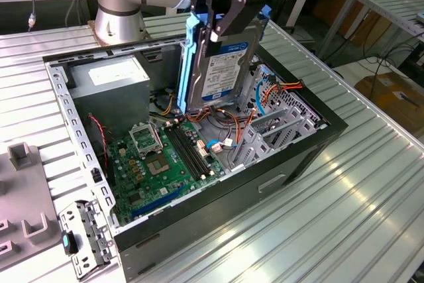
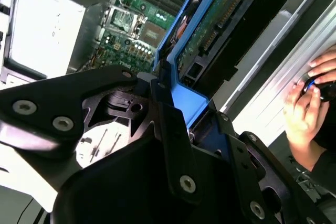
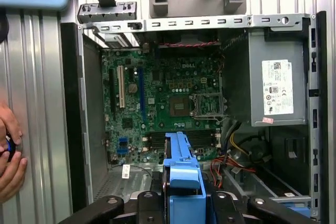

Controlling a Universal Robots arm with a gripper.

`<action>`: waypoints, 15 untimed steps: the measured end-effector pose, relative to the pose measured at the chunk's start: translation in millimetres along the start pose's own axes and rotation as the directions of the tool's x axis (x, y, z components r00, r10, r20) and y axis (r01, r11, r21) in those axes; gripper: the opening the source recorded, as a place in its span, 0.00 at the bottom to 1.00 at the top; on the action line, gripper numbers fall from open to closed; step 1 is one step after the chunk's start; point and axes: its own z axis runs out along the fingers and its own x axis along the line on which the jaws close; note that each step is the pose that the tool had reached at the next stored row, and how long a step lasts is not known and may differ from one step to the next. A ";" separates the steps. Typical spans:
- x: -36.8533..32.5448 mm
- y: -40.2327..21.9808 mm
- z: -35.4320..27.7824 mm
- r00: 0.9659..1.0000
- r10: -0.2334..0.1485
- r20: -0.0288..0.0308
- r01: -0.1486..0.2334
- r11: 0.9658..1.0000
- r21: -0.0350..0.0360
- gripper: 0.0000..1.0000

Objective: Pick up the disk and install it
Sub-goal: 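Insert the disk into the insertion slot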

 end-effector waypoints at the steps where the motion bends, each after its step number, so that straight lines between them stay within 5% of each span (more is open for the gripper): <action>1: -0.2 -4.9 0.3 1.000 0.000 0.000 0.000 1.000 0.000 0.37; 6: -0.1 -23.3 2.1 1.000 0.000 0.000 0.000 1.000 -0.001 0.37; 15: 23.4 -29.3 5.7 1.000 0.002 0.000 -0.002 1.000 -0.003 0.37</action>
